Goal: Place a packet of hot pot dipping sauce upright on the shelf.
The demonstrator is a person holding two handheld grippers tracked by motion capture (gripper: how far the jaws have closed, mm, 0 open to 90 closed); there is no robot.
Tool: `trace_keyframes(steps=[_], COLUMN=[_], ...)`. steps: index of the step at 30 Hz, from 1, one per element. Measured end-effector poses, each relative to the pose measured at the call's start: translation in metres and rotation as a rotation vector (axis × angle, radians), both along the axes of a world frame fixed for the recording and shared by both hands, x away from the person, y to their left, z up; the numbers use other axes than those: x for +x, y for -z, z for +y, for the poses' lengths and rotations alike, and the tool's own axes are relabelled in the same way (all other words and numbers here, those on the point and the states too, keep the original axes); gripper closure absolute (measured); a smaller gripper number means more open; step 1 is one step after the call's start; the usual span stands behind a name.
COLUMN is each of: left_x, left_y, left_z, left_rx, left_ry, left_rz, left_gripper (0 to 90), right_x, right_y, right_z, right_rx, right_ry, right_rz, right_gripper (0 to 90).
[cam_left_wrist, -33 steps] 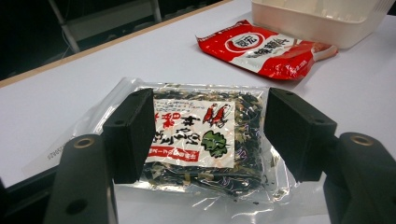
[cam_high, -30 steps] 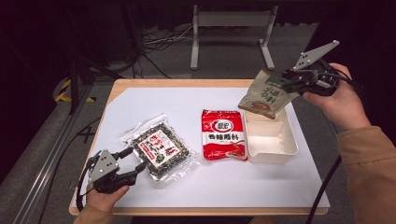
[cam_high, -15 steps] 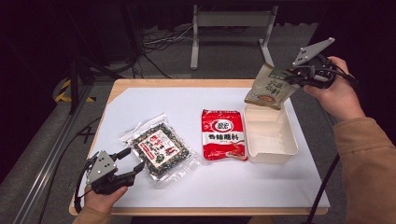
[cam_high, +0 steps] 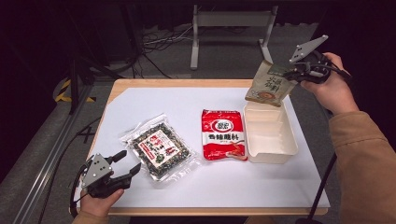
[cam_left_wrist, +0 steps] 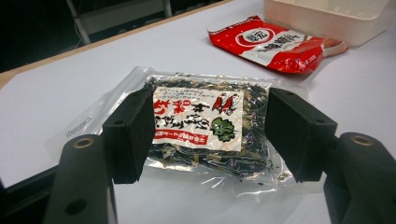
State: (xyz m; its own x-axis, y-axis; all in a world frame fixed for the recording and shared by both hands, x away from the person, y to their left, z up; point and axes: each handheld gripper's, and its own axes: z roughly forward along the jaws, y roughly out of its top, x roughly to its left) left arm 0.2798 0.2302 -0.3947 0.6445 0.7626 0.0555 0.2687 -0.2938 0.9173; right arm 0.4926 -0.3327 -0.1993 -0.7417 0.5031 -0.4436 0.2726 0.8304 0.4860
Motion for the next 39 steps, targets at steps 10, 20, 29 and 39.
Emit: trace_keyframes(steps=[10,20,29,39], left_x=[0.001,0.001,0.001,0.001], left_y=[0.000,0.000,0.000,-0.001], left_z=[0.000,0.000,-0.001,0.000], left_rx=[-0.009,-0.005,-0.007,-0.007], left_ry=[0.003,0.002,0.002,0.001], left_rz=[0.005,0.004,0.001,-0.002], left_gripper=[34.5,34.5,34.5,34.5], right_x=[0.013,0.020,0.024,0.027], right_y=[0.013,0.030,0.041,0.050], right_z=[-0.002,-0.009,-0.006,0.001], right_rx=[-0.014,-0.018,-0.024,-0.049], right_ry=[0.011,0.023,0.017,0.004], right_rz=[0.020,0.039,0.050,0.064], right_gripper=[89.9,89.9,89.8,89.8])
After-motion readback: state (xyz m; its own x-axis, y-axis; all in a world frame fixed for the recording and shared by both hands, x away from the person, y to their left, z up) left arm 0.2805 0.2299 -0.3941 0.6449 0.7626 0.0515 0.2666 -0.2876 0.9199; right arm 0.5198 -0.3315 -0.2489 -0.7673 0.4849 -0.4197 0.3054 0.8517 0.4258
